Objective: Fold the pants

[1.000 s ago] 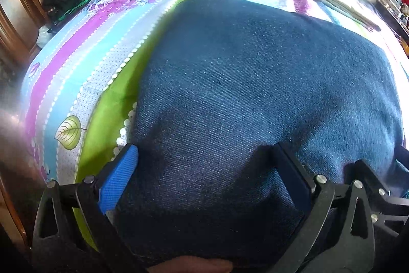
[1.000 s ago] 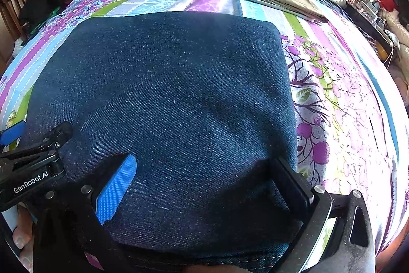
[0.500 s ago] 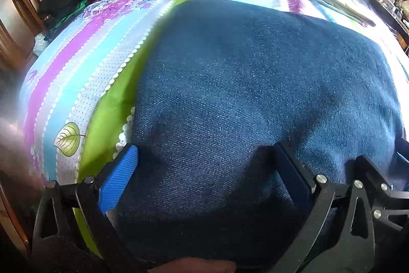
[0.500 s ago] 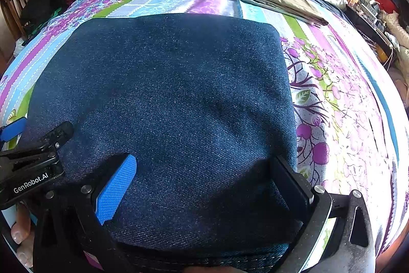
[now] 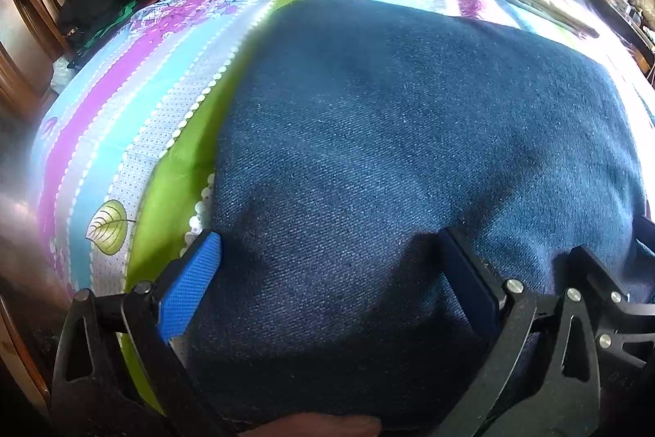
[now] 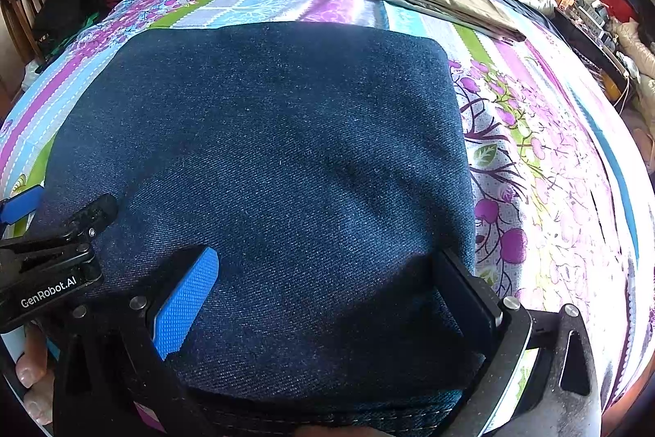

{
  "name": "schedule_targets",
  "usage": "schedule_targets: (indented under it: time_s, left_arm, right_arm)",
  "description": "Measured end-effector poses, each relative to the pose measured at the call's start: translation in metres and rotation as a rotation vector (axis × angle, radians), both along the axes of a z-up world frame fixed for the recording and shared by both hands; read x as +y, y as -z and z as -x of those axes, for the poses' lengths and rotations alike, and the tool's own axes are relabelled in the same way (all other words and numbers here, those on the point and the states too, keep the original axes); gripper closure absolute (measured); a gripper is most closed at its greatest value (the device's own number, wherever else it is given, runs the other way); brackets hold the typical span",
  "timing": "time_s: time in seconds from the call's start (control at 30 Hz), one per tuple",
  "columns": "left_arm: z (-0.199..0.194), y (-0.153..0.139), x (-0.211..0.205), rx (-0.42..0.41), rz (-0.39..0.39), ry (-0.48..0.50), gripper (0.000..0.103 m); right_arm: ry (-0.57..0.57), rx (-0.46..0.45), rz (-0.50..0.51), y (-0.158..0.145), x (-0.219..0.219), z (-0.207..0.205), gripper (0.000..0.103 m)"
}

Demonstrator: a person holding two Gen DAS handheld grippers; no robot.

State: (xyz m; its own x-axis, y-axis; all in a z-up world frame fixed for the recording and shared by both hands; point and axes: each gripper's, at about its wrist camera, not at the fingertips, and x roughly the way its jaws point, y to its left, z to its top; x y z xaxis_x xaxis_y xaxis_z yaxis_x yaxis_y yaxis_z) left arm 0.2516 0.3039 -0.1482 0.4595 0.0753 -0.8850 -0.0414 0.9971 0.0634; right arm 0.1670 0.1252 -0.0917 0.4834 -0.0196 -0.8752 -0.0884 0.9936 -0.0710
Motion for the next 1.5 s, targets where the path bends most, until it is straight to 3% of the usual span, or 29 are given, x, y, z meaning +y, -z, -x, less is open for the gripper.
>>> schedule_targets:
  time_s: [1.5]
  left_arm:
    - [-0.0002, 0.0005, -0.0004, -0.003, 0.001, 0.003, 0.000]
  right_arm:
    - [-0.005, -0.008, 0.000, 0.0006, 0.0004, -0.0002, 0.000]
